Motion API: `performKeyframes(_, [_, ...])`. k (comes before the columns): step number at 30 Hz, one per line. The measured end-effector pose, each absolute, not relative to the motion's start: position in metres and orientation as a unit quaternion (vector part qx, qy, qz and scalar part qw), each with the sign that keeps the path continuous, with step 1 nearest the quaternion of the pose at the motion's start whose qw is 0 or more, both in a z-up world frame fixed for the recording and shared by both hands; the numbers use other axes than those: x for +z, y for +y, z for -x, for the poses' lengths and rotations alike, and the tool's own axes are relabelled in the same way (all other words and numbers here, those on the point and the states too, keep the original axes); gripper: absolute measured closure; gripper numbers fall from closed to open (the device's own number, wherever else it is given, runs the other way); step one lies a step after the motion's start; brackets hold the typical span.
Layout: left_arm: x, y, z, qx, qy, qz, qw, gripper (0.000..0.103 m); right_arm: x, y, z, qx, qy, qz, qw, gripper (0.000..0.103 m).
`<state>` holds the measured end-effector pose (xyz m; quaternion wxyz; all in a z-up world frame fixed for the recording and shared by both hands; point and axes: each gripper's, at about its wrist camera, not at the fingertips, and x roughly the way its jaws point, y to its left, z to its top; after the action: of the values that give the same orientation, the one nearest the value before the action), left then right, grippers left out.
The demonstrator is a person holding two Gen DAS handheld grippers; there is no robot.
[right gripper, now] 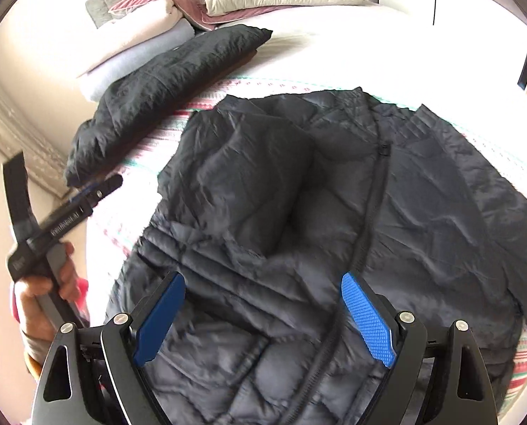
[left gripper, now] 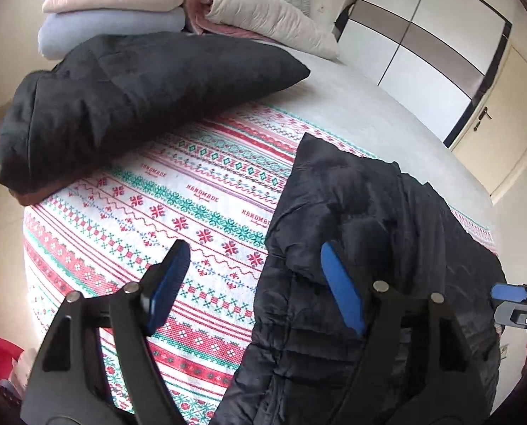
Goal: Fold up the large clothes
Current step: 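Fold the jacket side inward with the right tool over the body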
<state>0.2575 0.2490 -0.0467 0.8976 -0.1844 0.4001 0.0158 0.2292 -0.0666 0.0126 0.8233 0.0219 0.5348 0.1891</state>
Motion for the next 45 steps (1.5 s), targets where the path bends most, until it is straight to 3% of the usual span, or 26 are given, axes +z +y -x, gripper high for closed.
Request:
performKeyframes(1, [-0.056, 0.254, -0.263, 0.013, 0.408, 0.206, 0.890, 0.042, 0.010, -0.053, -0.238, 0.192, 0.535, -0.023, 0.822, 0.012])
performKeyframes(3, [-0.069, 0.255, -0.268, 0.006, 0.413, 0.231, 0.881, 0.047, 0.001, -0.024, -0.257, 0.187, 0.532, -0.011, 0.826, 0.012])
performKeyframes(9, [-0.092, 0.240, -0.285, -0.019, 0.403, 0.228, 0.886, 0.047, -0.050, 0.022, -0.302, 0.123, 0.547, 0.067, 0.825, 0.012])
performKeyframes(15, [-0.100, 0.238, -0.277, -0.053, 0.434, 0.220, 0.872, 0.047, -0.049, -0.067, -0.326, -0.011, 0.510, 0.120, 0.851, 0.013])
performKeyframes(20, [-0.102, 0.218, -0.269, -0.067, 0.462, 0.104, 0.878, 0.047, -0.024, -0.189, -0.327, -0.007, 0.510, -0.058, 0.858, 0.013])
performKeyframes(27, [-0.097, 0.201, -0.280, -0.079, 0.456, 0.077, 0.883, 0.047, -0.036, -0.259, -0.315, 0.128, 0.485, -0.307, 0.809, 0.012])
performKeyframes(32, [-0.078, 0.221, -0.278, -0.127, 0.443, 0.149, 0.875, 0.046, -0.045, -0.286, -0.316, 0.150, 0.461, -0.364, 0.795, 0.012])
performKeyframes(38, [-0.076, 0.208, -0.321, -0.105, 0.477, 0.102, 0.867, 0.045, -0.085, -0.290, -0.328, 0.101, 0.490, -0.350, 0.792, 0.013])
performKeyframes(39, [-0.082, 0.208, -0.330, -0.098, 0.487, 0.109, 0.861, 0.045, -0.091, -0.284, -0.329, 0.096, 0.493, -0.338, 0.796, 0.023])
performKeyframes(40, [-0.088, 0.208, -0.337, -0.087, 0.492, 0.116, 0.858, 0.056, -0.095, -0.277, -0.330, 0.099, 0.495, -0.324, 0.800, 0.032])
performKeyframes(41, [-0.092, 0.207, -0.341, -0.079, 0.489, 0.114, 0.861, 0.075, -0.099, -0.270, -0.331, 0.106, 0.499, -0.313, 0.801, 0.058])
performKeyframes(42, [-0.095, 0.205, -0.343, -0.063, 0.491, 0.089, 0.865, 0.100, -0.102, -0.263, -0.330, 0.118, 0.505, -0.307, 0.798, 0.089])
performKeyframes(45, [-0.106, 0.205, -0.341, 0.052, 0.493, 0.001, 0.869, 0.099, -0.088, -0.238, -0.321, 0.117, 0.501, -0.232, 0.825, 0.091])
